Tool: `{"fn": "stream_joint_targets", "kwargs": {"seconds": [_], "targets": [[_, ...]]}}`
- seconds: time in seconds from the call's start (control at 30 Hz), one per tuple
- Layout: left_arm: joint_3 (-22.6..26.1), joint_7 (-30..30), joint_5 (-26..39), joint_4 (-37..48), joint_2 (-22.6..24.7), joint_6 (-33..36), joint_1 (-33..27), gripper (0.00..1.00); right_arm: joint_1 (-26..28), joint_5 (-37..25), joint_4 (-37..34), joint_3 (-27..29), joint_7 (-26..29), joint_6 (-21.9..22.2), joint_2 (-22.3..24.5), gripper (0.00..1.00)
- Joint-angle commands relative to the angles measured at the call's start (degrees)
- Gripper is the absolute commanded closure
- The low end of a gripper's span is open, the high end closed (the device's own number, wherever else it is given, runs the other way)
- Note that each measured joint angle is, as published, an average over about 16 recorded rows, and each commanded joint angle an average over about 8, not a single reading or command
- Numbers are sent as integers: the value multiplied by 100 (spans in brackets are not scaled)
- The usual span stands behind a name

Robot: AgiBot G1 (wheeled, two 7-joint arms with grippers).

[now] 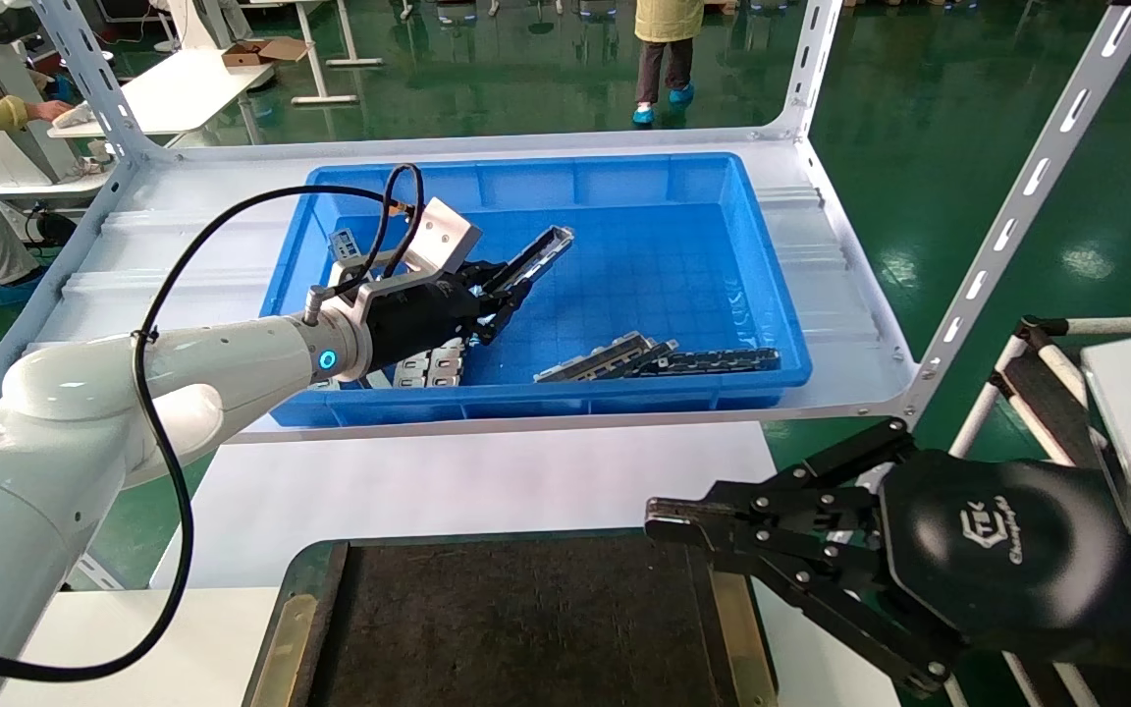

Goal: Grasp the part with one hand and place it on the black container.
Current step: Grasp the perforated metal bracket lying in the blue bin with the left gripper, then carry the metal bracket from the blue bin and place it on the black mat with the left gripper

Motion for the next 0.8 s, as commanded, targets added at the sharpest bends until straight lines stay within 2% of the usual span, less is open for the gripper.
{"fn": "stream_joint_targets", "kwargs": {"seconds": [0.03, 0.2, 0.47, 0.8], "targets": [[-30, 95, -79, 26, -15, 36, -39, 100, 0, 0, 0, -1, 0, 0, 0, 100], [-178, 398, -320, 80, -155, 536, -116, 100, 1, 2, 0, -3, -1, 1, 1, 100], [-333, 786, -588, 102, -482, 1730, -142, 100, 1, 4, 0, -5, -3, 2, 2, 100], [-397, 858, -765, -84, -919, 3067, -32, 100, 2, 6, 0, -9, -5, 4, 4, 100]]}}
